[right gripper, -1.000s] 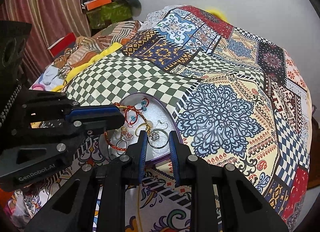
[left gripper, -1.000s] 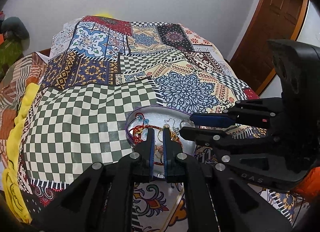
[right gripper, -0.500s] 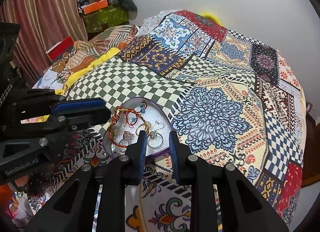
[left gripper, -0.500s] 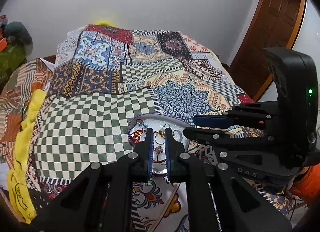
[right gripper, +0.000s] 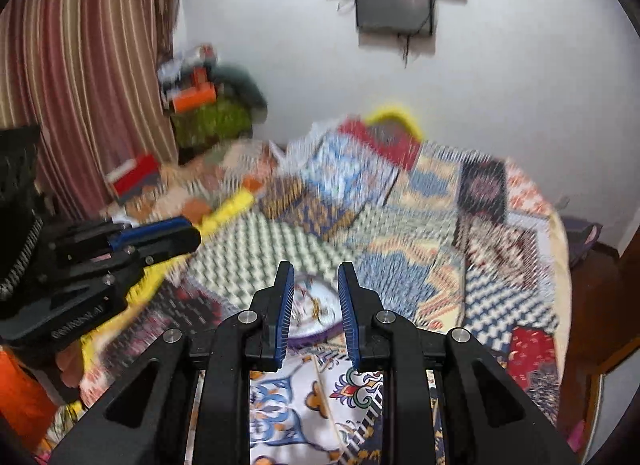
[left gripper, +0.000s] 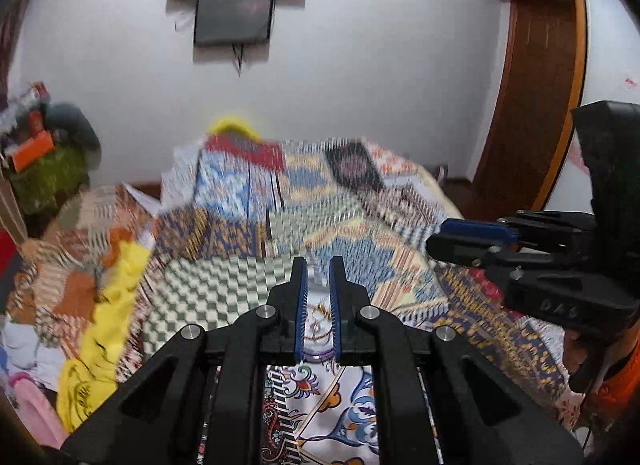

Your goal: Organize jewelry

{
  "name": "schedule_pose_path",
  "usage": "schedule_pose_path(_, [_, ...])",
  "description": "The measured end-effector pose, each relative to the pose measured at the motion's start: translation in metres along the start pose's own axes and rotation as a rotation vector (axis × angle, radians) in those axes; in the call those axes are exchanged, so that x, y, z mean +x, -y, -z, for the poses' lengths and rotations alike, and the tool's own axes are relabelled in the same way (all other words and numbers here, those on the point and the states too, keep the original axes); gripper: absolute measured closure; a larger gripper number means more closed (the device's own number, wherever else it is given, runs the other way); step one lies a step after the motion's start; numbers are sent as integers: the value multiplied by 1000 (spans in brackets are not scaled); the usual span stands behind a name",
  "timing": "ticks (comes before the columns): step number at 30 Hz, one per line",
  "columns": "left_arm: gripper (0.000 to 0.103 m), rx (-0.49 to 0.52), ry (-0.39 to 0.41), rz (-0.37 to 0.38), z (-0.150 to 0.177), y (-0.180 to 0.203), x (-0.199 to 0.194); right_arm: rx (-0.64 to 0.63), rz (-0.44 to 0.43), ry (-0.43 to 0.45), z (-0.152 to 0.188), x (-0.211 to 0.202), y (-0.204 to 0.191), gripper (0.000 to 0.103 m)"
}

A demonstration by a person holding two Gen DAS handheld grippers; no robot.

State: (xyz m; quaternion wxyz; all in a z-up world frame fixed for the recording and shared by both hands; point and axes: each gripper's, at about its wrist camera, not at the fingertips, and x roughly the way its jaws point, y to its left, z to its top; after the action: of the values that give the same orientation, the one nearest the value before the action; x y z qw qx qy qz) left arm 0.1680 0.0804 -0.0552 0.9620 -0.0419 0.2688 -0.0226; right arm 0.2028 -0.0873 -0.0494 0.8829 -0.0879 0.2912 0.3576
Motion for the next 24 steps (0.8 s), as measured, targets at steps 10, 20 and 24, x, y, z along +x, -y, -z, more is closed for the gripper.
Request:
schedule_pose_path(10, [70,51,283,-81,-3,46,-126,12,47,358,2,-131,-44,83])
schedule_pose_path(20, [28,30,428,-118,17,67,-188,35,148,511,27,-170,-74,40])
schedule_pose_path(24, [8,14,461,-150,23,68,-197,49,202,538,30,-168,-77,13])
